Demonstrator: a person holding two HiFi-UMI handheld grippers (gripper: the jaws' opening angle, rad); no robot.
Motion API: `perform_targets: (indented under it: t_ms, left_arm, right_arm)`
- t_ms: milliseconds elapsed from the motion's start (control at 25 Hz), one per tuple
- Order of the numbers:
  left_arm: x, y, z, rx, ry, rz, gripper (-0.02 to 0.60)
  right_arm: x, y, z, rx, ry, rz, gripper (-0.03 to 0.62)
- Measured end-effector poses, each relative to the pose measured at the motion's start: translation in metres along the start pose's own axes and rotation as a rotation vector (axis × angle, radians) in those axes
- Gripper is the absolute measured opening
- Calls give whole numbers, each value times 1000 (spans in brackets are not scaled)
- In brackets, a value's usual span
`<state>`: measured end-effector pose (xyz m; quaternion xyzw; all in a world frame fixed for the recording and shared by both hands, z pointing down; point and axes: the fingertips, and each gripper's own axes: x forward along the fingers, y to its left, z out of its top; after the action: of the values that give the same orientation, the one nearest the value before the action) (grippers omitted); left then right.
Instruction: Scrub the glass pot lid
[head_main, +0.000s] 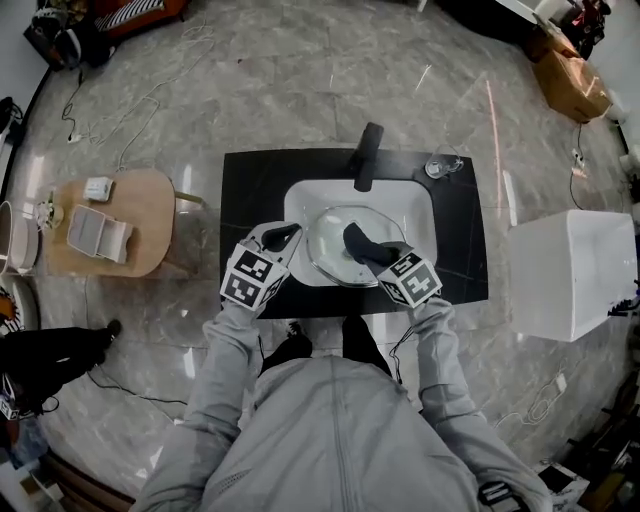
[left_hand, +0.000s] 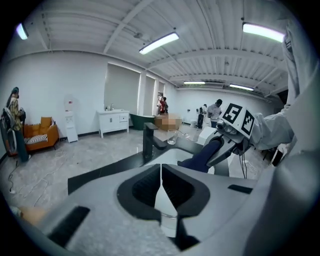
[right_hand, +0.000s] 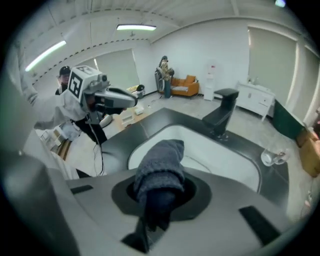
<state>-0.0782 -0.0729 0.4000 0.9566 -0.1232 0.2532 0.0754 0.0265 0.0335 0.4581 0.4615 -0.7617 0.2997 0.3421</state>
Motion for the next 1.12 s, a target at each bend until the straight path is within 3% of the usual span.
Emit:
perform_targets:
  t_ms: [400, 600, 840, 1120]
  left_arm:
    - [-25, -1, 78, 176, -178, -12, 29]
    - [-49, -1, 122, 257, -301, 48, 29]
    - [-71, -19, 164, 343, -377, 42, 29]
    - [-94, -43, 205, 423, -437, -3, 29]
  right_arm:
    - [-104, -23, 71, 118, -367, -335, 67]
    - [-163, -14, 101, 101, -531, -488, 67]
    - [-220, -1, 114, 57, -609, -607, 67]
    - [-264, 12, 127, 38, -660, -683, 67]
